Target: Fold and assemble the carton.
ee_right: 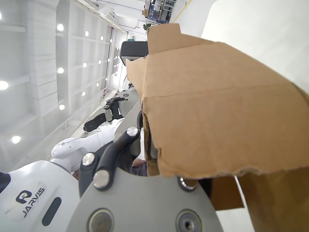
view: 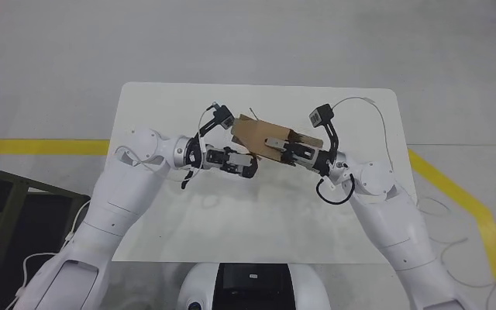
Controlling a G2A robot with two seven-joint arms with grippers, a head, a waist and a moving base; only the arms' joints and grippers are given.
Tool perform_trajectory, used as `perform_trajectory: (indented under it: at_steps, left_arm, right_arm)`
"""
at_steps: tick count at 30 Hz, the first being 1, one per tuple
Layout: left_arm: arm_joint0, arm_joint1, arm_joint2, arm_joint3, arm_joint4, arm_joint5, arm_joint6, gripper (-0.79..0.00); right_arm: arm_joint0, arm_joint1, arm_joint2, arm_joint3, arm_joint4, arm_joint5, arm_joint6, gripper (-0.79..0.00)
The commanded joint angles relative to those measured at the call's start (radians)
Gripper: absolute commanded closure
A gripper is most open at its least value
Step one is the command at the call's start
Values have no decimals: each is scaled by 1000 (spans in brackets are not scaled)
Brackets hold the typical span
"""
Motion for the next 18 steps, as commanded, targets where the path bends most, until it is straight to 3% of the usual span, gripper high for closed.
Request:
perform_trajectory:
  at_steps: [1,18]
  left_arm:
    - [2,1,-4,-1,-2,-1,-1,-785]
    - [17,7,-28,-21,0,-1,0,-785]
  right_arm:
    - [1,-1,-3,1,0,0,0,0]
    - [1,-7,-14,9,1,-1,-3,0]
